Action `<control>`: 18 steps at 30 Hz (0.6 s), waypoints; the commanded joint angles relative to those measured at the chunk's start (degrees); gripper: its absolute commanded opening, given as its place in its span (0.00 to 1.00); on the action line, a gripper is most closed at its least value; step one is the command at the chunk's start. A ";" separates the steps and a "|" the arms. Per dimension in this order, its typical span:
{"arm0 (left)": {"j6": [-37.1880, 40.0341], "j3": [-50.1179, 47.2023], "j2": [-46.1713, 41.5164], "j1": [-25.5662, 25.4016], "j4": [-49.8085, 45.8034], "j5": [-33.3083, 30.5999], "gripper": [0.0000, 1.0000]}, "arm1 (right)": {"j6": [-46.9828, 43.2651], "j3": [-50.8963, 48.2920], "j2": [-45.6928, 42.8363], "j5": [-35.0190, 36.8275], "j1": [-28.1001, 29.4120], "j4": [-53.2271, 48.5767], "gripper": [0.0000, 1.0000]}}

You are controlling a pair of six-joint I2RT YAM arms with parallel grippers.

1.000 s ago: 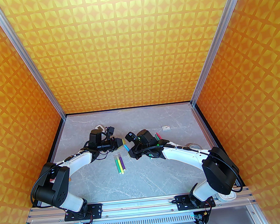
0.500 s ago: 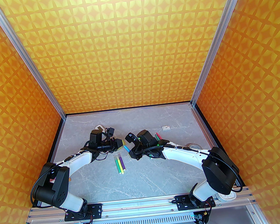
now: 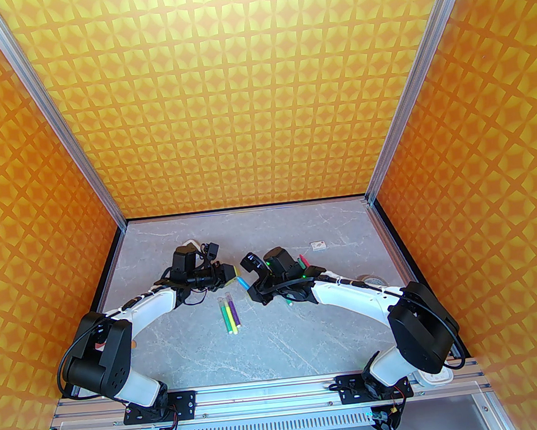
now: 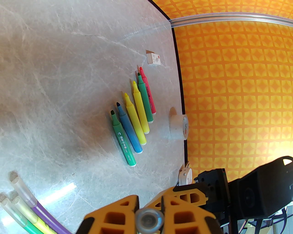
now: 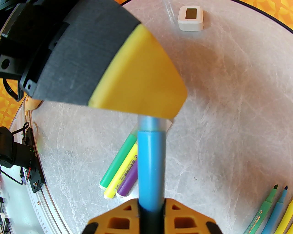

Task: Open the pen caps

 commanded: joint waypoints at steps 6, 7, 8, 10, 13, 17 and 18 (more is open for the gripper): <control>3.47 6.79 0.09 4.22 2.11 -16.67 0.00 | -0.90 -3.40 -0.25 -1.56 0.25 -19.86 0.00; 3.49 6.93 0.11 4.19 1.90 -16.80 0.00 | -0.91 -3.53 -0.27 -1.39 0.27 -19.82 0.00; 3.57 7.08 0.09 4.28 1.63 -16.85 0.00 | -0.91 -3.57 -0.27 -1.09 0.23 -19.89 0.00; 3.94 7.54 0.17 4.44 0.88 -16.84 0.00 | -0.65 -3.53 -0.53 -0.37 0.18 -19.64 0.00; 5.92 8.33 0.02 4.47 -2.09 -16.83 0.00 | -0.23 -3.23 -1.01 0.81 -0.16 -19.21 0.00; 11.62 10.31 -0.16 4.55 -11.54 -18.43 0.00 | 1.23 -2.62 -1.92 4.58 -0.76 -17.90 0.00; 13.30 10.64 -0.33 4.55 -14.22 -19.33 0.00 | 1.39 -2.37 -1.76 5.58 -0.87 -17.54 0.00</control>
